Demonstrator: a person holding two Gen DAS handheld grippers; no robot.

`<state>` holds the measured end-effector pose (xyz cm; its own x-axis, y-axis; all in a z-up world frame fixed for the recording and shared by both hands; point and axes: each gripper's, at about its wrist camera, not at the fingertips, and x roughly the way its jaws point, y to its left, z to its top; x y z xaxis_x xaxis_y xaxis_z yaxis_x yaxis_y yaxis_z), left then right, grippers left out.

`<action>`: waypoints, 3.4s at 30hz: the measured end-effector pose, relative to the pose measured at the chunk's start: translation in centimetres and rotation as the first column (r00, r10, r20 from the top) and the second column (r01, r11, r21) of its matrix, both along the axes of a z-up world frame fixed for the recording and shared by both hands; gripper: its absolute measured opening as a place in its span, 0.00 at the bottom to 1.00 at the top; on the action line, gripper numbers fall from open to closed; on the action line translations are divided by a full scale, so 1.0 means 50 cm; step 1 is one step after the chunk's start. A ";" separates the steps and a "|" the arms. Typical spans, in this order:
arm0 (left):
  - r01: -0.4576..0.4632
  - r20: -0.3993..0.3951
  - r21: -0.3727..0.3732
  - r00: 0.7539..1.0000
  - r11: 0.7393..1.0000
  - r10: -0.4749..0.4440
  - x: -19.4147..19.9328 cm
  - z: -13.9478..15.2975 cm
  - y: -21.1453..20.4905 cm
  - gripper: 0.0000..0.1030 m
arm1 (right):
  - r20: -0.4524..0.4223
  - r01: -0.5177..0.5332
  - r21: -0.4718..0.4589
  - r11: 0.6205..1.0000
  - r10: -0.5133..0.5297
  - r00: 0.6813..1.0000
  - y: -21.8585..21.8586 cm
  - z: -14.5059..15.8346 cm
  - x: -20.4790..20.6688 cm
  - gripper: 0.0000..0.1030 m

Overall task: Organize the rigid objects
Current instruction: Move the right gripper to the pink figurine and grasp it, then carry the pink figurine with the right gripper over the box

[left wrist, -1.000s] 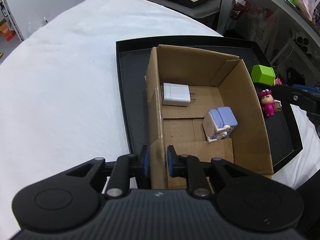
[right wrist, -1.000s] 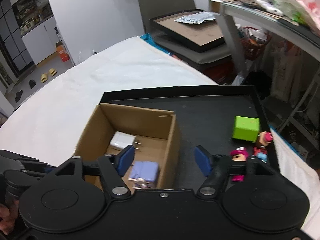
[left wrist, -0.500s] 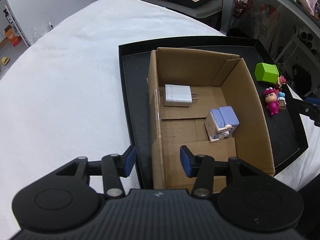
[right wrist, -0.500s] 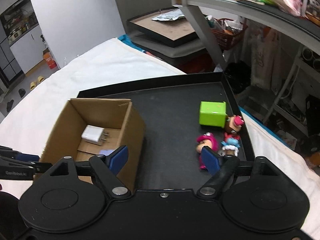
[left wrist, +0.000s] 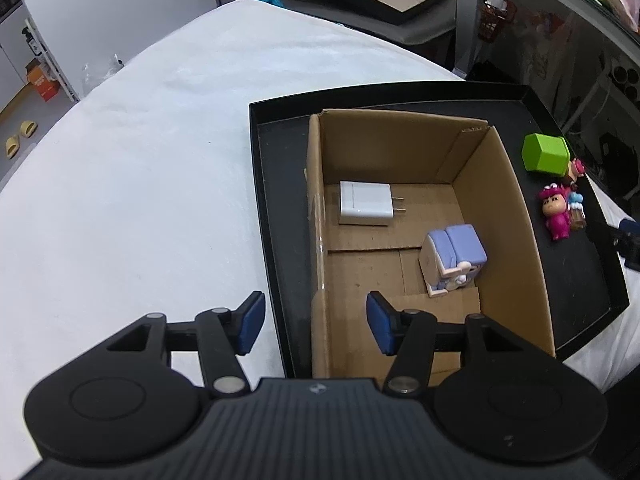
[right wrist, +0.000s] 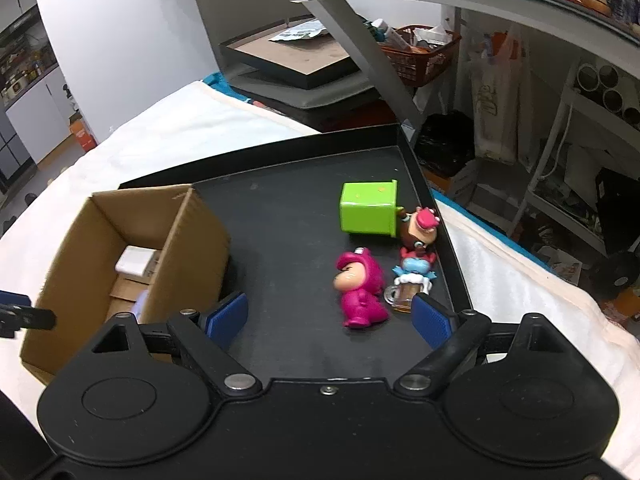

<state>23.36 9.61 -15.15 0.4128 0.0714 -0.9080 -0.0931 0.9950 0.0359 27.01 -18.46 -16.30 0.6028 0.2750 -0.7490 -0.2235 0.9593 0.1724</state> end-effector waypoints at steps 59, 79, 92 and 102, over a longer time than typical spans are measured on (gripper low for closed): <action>0.022 -0.021 0.105 1.000 0.994 -0.019 0.039 -0.006 -0.055 0.57 | 0.069 -0.020 -0.083 0.996 0.025 0.997 0.030 -0.106 0.023 0.32; 0.010 0.001 0.049 1.000 0.999 -0.010 0.022 -0.008 -0.020 0.54 | 0.148 -0.102 -0.091 0.991 0.115 0.982 0.123 0.023 -0.019 0.32; -0.002 -0.040 0.013 0.999 1.000 0.003 0.024 -0.033 0.005 0.44 | 0.158 -0.157 -0.136 0.978 0.178 0.971 0.207 0.082 -0.033 0.32; -0.013 -0.071 -0.071 0.997 0.997 0.008 0.026 -0.055 0.031 0.10 | 0.143 -0.192 -0.161 0.968 0.216 0.966 0.266 0.081 -0.044 0.32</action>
<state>24.67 11.18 -17.89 0.3468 0.0096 -0.9379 -0.1035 0.9942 -0.0281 24.80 -5.14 -12.27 0.6593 0.3000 -0.6895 -0.4302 0.9026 -0.0186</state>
